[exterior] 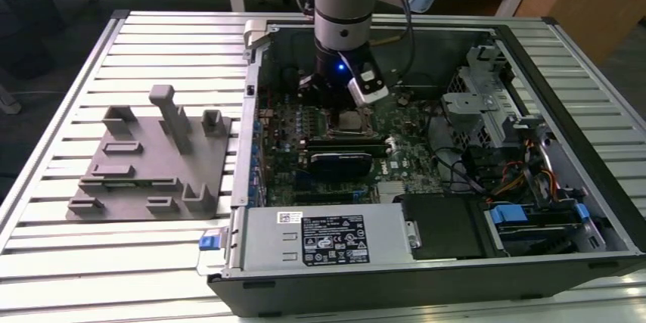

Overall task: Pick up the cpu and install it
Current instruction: 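Close the cpu cover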

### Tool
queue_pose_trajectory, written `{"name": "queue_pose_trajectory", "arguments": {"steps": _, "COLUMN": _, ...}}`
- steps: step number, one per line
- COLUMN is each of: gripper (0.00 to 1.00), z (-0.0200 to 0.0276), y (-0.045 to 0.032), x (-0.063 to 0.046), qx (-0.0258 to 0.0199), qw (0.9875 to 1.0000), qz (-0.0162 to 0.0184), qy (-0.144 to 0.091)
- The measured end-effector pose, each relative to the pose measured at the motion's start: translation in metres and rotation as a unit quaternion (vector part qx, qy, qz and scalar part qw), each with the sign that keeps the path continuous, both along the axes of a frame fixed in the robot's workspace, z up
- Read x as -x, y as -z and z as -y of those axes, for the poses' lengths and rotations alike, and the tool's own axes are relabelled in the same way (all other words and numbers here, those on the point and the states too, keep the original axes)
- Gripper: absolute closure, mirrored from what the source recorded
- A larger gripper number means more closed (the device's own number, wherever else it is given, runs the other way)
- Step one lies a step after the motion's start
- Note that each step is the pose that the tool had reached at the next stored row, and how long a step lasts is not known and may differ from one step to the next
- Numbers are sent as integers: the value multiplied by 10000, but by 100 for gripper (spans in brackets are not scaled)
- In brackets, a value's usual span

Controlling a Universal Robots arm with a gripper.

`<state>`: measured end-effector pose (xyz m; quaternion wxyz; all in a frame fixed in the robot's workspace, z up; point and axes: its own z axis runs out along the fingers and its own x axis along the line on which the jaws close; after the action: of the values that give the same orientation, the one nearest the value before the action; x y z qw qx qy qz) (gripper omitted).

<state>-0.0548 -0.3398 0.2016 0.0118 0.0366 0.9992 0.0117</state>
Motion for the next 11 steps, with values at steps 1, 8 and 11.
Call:
{"name": "queue_pose_trajectory", "arguments": {"steps": 1, "gripper": 89, "z": 0, "y": 5, "x": 2, "qx": 0, "qw": 10000, "qz": 0, "qy": 0}}
{"name": "queue_pose_trajectory", "arguments": {"steps": 8, "gripper": 89, "z": 0, "y": 28, "x": 7, "qx": 0, "qw": 10000, "qz": 0, "qy": 0}}
{"name": "queue_pose_trajectory", "arguments": {"steps": 11, "gripper": 89, "z": 0, "y": 31, "x": 8, "qx": 1, "qw": 10000, "qz": -1, "qy": 0}}
